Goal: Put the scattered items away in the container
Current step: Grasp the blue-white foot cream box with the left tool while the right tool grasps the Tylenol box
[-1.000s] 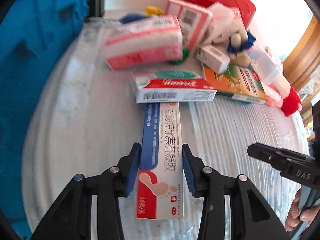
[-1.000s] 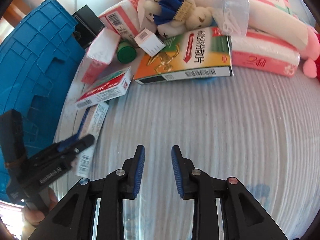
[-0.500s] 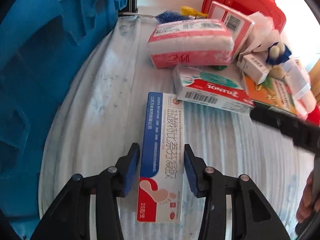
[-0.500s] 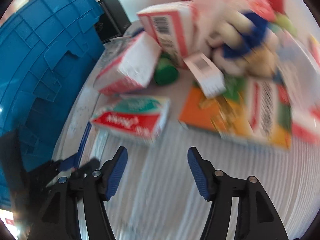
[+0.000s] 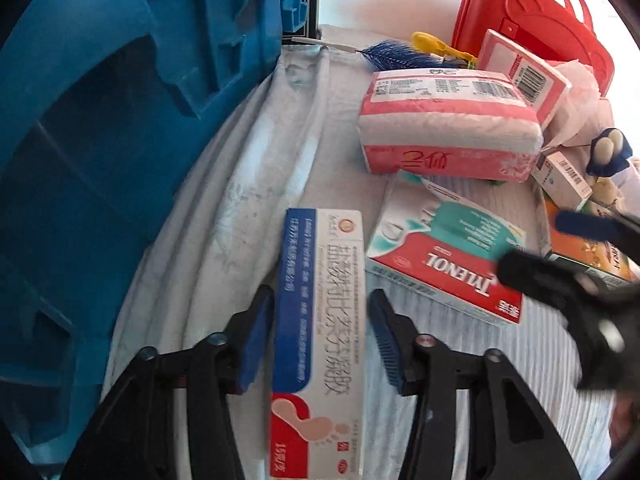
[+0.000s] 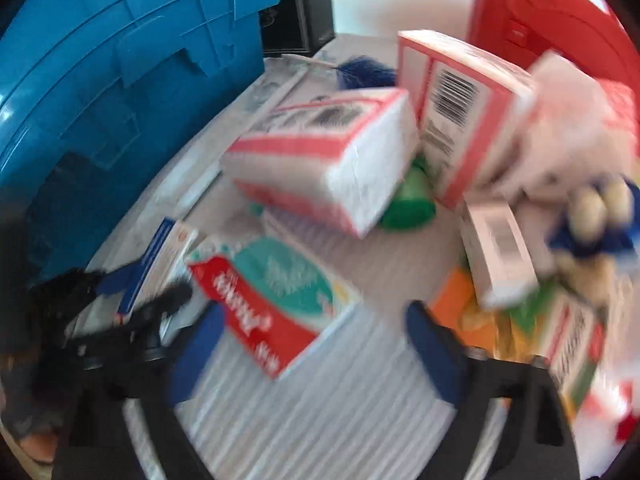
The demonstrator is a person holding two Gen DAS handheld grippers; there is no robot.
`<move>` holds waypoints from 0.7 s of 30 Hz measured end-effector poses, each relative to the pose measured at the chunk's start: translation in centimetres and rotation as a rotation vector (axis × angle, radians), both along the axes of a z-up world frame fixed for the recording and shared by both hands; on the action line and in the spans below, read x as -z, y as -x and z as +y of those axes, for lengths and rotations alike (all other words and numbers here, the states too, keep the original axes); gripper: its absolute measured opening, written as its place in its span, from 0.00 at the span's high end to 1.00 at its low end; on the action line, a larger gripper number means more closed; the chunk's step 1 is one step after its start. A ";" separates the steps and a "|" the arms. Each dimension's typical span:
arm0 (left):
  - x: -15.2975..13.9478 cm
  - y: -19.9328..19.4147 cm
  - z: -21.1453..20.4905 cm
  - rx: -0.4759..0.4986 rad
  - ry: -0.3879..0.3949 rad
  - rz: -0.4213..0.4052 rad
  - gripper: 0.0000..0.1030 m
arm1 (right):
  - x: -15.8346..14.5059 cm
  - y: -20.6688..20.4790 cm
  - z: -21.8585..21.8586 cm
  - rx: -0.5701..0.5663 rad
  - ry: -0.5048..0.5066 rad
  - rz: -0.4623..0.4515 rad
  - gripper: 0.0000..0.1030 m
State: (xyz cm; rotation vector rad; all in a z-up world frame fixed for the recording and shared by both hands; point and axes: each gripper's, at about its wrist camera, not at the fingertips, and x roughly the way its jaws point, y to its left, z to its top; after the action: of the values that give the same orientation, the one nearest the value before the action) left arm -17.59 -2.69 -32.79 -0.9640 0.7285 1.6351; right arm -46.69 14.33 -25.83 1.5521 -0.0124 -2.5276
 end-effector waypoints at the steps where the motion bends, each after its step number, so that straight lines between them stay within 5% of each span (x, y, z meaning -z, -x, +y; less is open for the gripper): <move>1: 0.0 -0.2 0.3 0.006 0.002 0.007 0.45 | 0.6 0.9 -0.1 -0.014 0.000 -0.006 0.07; 5: 0.0 -0.7 0.4 0.018 -0.001 0.018 0.44 | 2.7 2.7 -0.6 -0.062 0.083 -0.063 0.05; 13: 0.1 -1.8 -0.7 0.076 -0.009 0.028 0.45 | 3.3 1.3 -2.4 -0.131 -0.025 -0.081 0.09; 21: -0.2 -4.3 -4.5 0.175 0.031 -0.023 0.48 | 3.8 -3.6 -0.2 0.020 -0.071 -0.137 0.19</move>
State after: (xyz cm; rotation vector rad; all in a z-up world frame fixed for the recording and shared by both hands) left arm -13.31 -7.20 -32.60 -0.9132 0.8016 1.4621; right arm -43.08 14.15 -29.59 1.7576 0.0448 -2.4570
